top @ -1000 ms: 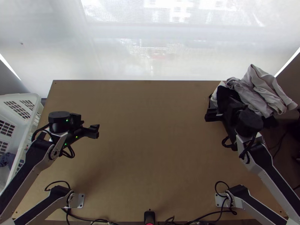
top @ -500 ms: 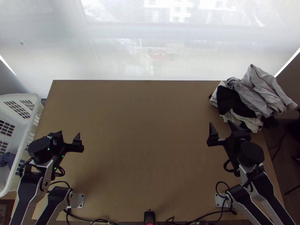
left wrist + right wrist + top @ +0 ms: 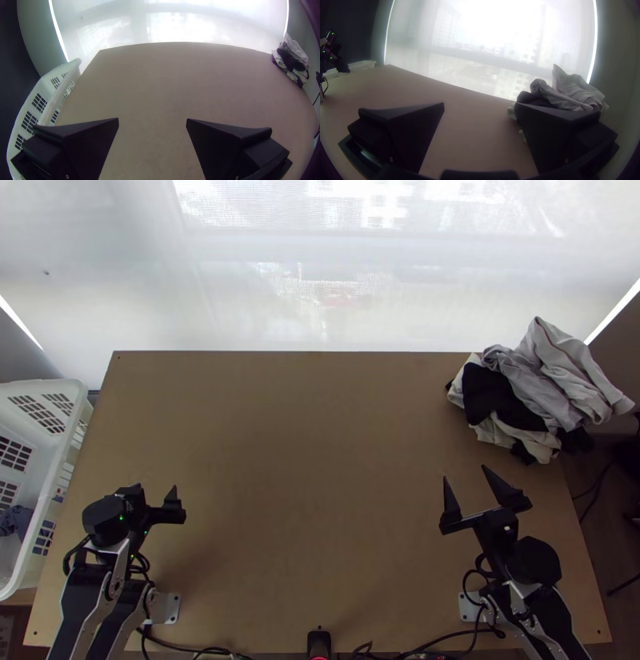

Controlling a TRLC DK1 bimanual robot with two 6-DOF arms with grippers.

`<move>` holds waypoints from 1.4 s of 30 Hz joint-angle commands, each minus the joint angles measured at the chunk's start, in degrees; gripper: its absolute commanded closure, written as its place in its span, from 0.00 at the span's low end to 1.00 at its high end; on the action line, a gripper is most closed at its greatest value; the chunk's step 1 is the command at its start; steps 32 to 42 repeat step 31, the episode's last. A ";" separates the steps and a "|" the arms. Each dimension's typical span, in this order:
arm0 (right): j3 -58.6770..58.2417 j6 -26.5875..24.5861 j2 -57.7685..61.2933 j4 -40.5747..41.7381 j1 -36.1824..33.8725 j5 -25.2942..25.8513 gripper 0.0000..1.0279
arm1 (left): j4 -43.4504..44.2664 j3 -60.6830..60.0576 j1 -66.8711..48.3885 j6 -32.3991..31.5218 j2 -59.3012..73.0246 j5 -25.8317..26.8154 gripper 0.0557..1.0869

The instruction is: Fold the t-shirt

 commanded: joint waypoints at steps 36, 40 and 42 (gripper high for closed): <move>-2.30 2.47 -2.63 -4.52 0.85 -0.44 0.05 | -6.93 -2.34 0.31 -3.36 -21.56 0.33 0.04; -2.30 2.47 -2.63 -4.52 0.85 -0.44 0.05 | -6.93 -2.34 0.31 -3.36 -21.56 0.33 0.04; -2.30 2.47 -2.63 -4.52 0.85 -0.44 0.05 | -6.93 -2.34 0.31 -3.36 -21.56 0.33 0.04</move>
